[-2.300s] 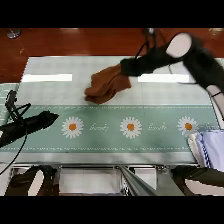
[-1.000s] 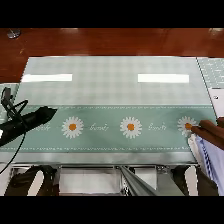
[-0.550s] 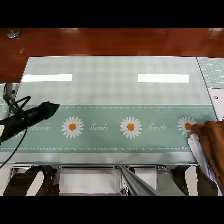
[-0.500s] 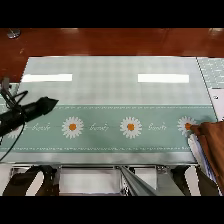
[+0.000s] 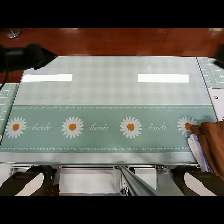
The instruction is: Fold the shirts.
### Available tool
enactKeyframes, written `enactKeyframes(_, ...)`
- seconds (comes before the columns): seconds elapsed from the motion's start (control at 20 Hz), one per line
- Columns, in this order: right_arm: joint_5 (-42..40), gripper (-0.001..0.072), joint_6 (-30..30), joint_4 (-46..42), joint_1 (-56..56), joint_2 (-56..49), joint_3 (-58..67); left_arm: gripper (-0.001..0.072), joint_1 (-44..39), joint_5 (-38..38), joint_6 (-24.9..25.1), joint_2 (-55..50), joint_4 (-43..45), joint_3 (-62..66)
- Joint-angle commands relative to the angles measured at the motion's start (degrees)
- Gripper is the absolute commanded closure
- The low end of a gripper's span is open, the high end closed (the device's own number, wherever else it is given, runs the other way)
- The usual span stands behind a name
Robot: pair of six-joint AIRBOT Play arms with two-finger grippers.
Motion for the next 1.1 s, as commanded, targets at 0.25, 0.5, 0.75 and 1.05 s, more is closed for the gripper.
enactKeyframes(0.25,-5.14,0.0687,5.84,-4.85,18.40,-22.88,-7.41,0.0691,-5.29,-2.97,-10.62,-12.83,27.80,-7.23)
enactKeyframes(0.5,-6.38,0.0687,5.90,-4.46,18.40,-23.06,-7.37,0.0690,-3.98,-1.31,-10.45,-13.49,27.89,-7.23)
enactKeyframes(0.75,-6.38,0.0687,5.90,-4.50,18.40,-23.04,-7.37,0.0689,-4.07,-1.29,-10.45,-13.51,27.89,-7.23)
enactKeyframes(1.05,-6.36,0.0687,5.90,-4.50,18.40,-23.04,-7.37,0.0690,-4.07,-1.29,-10.45,-13.51,27.89,-7.23)
